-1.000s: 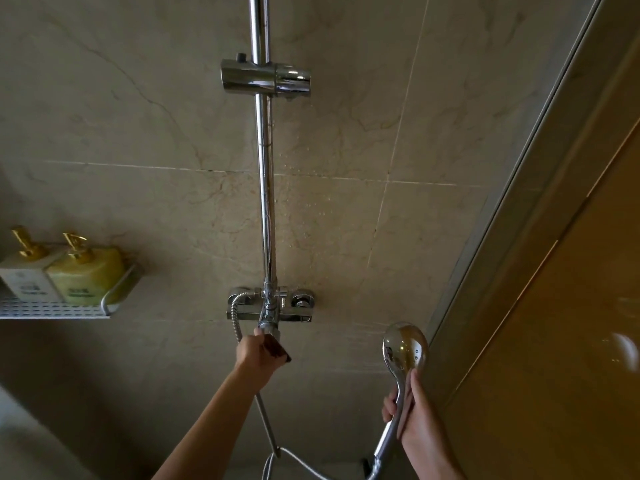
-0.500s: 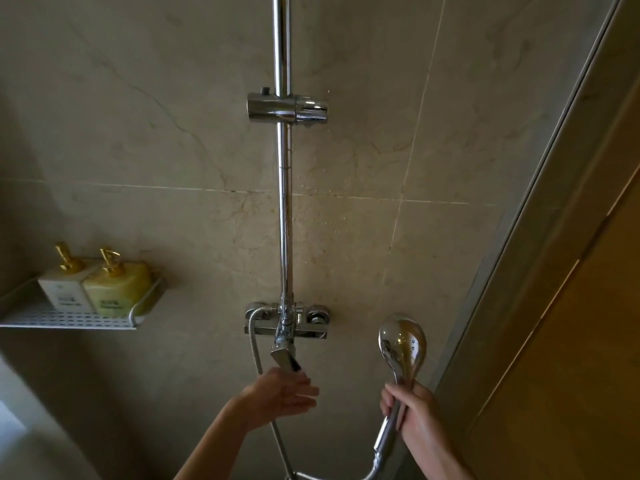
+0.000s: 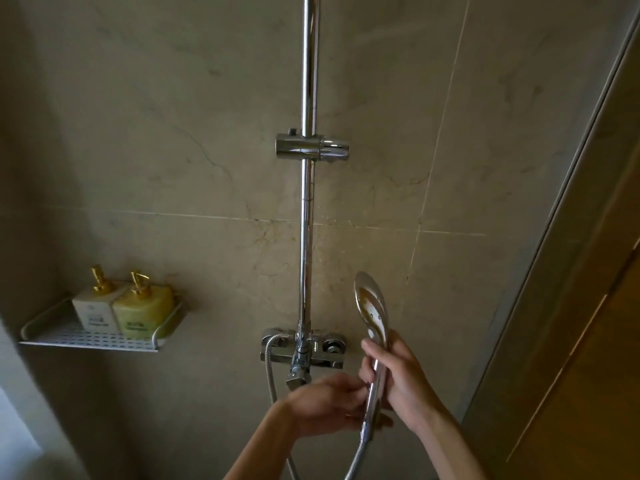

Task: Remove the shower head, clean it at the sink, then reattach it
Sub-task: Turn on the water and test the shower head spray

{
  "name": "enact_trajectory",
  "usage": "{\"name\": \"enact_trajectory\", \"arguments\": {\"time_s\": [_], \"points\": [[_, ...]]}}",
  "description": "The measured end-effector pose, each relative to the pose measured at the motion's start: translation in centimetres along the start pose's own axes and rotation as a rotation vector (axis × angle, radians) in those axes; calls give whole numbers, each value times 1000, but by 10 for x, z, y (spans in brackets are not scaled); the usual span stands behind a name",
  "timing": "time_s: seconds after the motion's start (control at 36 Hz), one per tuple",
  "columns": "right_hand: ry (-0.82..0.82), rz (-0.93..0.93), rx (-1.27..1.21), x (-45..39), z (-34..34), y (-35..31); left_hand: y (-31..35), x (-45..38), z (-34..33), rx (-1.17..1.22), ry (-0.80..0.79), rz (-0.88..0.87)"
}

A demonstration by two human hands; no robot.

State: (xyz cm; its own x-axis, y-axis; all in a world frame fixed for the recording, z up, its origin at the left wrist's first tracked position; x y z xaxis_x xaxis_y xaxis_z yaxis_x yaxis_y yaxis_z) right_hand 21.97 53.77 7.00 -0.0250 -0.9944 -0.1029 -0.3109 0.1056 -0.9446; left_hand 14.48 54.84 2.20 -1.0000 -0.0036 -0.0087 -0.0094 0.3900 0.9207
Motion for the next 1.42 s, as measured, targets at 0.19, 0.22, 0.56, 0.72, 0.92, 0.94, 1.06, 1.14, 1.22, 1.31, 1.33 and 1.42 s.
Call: {"name": "enact_trajectory", "arguments": {"time_s": [0.19, 0.22, 0.56, 0.72, 0.92, 0.94, 1.06, 1.14, 1.22, 1.31, 1.33, 1.42], "points": [[-169, 51, -122, -30, -18, -20, 36, 7, 1, -14, -21, -82], [-178, 52, -109, -34, -19, -23, 40, 7, 3, -28, 0, -74], [31, 46, 672, -89, -15, -110, 125, 9, 51, -325, 466, -213], [134, 141, 902, -109, -17, -150, 165, 11, 53, -470, 652, -294], [96, 180, 830, -125, -22, -182, 197, 10, 54, -542, 750, -373], [86, 183, 825, -128, -23, -188, 201, 9, 54, -527, 745, -386], [61, 195, 833, -135, -31, -210, 213, 3, 53, -495, 690, -404], [59, 207, 827, -139, -35, -226, 215, -1, 54, -491, 647, -377], [60, 231, 805, -142, -36, -242, 212, -4, 55, -480, 596, -343], [58, 266, 717, -144, -38, -260, 207, -6, 56, -473, 567, -322], [60, 279, 694, -144, -38, -267, 206, -7, 56, -470, 565, -323], [67, 310, 652, -146, -42, -289, 205, -8, 55, -462, 571, -331]]}}
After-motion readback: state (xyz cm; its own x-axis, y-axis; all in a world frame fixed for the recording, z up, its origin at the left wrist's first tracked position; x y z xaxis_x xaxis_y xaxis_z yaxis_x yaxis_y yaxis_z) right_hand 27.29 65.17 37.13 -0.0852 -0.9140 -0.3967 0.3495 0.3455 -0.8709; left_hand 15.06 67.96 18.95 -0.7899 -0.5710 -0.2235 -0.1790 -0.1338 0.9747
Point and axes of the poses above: each hand's wrist, its own x-axis away from the middle knuckle, its own z-axis out of the back of the hand, y = z × x, the point moved 9 cm from there along -x, towards the middle knuckle, and after that the axes turned 14 degrees about -y, right-handed, at the moved point
